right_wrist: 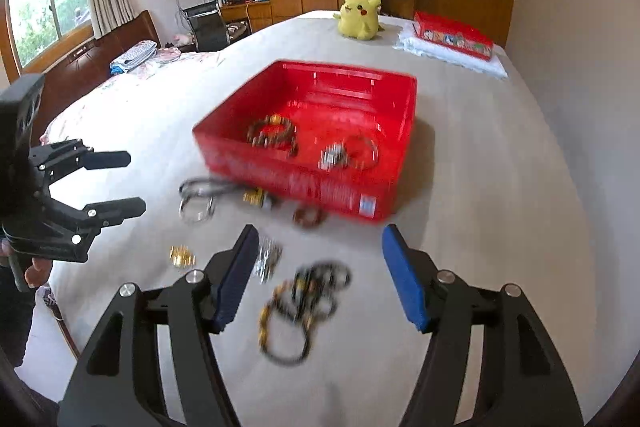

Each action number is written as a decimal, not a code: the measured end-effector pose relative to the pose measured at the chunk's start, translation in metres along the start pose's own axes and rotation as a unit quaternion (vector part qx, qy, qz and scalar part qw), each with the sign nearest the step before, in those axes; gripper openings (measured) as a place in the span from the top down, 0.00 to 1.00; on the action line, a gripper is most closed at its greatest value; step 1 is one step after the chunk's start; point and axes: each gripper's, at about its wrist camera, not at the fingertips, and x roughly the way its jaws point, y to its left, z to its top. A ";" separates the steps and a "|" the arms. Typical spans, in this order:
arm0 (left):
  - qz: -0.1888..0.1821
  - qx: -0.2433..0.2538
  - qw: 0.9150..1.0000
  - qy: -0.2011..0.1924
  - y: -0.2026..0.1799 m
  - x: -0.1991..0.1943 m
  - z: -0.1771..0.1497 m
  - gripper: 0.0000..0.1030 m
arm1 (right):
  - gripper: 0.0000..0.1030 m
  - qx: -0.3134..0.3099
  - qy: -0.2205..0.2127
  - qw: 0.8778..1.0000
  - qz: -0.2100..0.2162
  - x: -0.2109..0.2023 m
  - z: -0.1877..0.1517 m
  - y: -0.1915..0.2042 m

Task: Organize jewelry
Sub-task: 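Grasp the gold pendant with the left gripper while the right gripper moves to the black bead necklace, then grasp and lift the black bead necklace with the right gripper while the left gripper holds the pendant, then carry the pendant and necklace into the red tray and open both grippers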

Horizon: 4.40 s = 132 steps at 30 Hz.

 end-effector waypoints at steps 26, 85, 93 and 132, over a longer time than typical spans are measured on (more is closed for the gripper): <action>-0.021 -0.006 0.999 0.047 -0.026 0.052 -0.052 0.26 | 0.38 0.040 0.055 0.997 0.020 0.040 -0.089 0.015; -0.031 -0.035 0.999 0.019 -0.021 0.029 -0.041 0.78 | 0.91 0.012 0.033 0.998 0.050 0.039 -0.053 0.019; -0.026 -0.039 0.999 0.006 -0.017 0.017 -0.039 0.78 | 0.91 0.014 0.021 0.998 0.056 0.022 -0.048 0.021; -0.017 0.008 0.999 -0.048 -0.002 -0.002 0.053 0.78 | 0.91 -0.021 -0.026 0.998 0.055 -0.009 0.051 0.006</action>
